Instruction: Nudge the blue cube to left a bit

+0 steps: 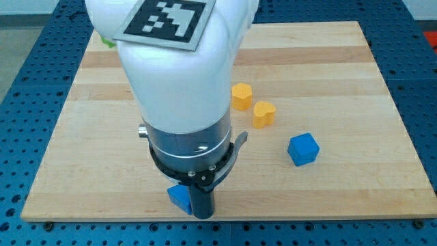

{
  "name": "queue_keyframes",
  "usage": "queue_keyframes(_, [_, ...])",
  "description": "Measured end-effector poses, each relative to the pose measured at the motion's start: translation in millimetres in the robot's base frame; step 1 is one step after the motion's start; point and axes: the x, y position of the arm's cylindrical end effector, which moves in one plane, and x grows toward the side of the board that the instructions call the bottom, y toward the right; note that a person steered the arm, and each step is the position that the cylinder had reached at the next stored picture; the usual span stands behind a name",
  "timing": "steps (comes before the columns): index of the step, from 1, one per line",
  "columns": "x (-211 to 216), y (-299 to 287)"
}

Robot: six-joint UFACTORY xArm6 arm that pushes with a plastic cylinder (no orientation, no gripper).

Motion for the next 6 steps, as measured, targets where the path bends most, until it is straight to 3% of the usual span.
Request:
queue_keyframes(4, [-13.5, 170.2])
queue_keyframes(5, [-56.9, 191.1])
queue_keyframes(6, [-75.0, 175.1])
